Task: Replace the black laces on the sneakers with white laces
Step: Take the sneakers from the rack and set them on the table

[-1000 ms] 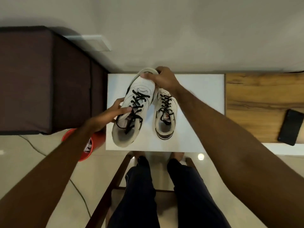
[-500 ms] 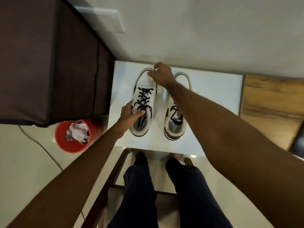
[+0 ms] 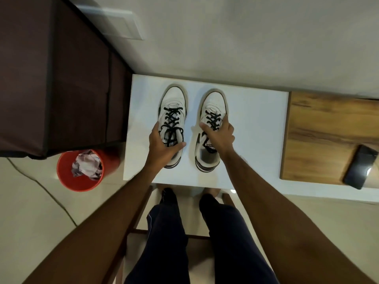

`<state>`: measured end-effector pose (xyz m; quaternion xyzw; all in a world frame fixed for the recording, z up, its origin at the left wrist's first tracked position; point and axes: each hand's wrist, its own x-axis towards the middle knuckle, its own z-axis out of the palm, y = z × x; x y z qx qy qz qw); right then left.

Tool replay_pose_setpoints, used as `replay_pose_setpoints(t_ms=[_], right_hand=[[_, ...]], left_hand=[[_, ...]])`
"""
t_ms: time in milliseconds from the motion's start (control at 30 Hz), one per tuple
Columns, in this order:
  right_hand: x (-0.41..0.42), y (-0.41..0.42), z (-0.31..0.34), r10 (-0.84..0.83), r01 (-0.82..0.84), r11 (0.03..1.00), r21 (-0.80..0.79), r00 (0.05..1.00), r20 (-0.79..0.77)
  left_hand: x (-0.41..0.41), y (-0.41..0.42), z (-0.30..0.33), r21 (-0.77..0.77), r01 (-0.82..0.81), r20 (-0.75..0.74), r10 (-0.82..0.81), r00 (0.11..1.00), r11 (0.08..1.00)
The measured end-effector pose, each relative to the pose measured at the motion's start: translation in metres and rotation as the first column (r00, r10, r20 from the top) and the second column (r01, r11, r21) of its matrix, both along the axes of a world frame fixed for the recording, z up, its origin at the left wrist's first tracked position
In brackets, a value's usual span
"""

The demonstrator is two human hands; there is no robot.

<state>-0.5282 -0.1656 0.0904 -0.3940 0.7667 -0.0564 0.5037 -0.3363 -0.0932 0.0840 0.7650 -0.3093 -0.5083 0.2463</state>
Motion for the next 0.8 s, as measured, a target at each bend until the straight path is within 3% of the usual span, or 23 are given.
replay_pose_setpoints(t_ms=[300,567,800], right_hand=[[0.014,-0.012,0.001,0.039,-0.034,0.998,0.052,0.995,-0.096],[0.018,-0.02,0.001,0.047,-0.044,0.998,0.038,0.994,-0.102],[0.056,-0.028,0.003,0.091,-0.087,0.995,0.052,0.993,-0.074]], left_hand=[[-0.017,-0.011,0.004,0.037,0.037,0.241,-0.045,0.97,0.999],[-0.001,-0.027,0.006,0.01,0.119,0.281,-0.117,0.953,0.993],[-0.002,-0.046,0.009,0.038,0.048,0.218,-0.055,0.974,0.998]])
